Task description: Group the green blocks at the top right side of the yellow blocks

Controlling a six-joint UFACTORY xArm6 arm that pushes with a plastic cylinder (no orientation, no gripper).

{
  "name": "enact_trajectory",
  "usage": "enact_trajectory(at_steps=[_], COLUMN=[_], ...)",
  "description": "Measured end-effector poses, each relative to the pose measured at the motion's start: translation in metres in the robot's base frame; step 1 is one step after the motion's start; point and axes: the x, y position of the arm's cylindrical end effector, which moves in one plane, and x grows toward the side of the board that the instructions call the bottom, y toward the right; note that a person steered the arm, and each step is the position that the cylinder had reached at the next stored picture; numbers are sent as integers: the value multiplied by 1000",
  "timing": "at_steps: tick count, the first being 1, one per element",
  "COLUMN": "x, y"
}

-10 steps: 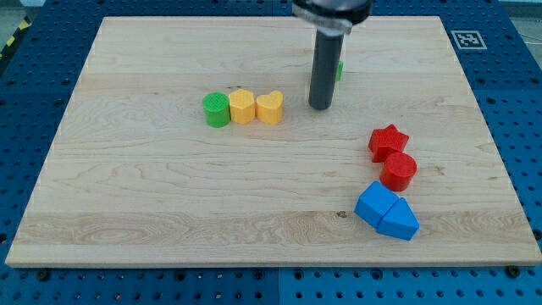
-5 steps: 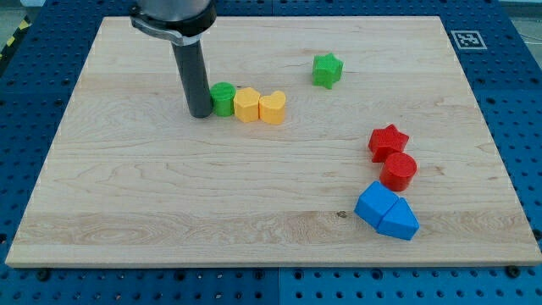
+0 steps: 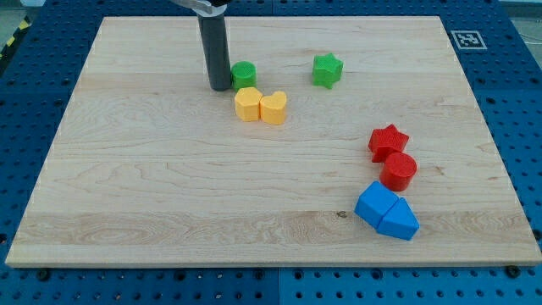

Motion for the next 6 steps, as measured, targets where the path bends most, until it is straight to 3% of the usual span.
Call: enact_trajectory(at_steps=[1, 3, 6], x=[0, -1, -11], y=[12, 98, 99])
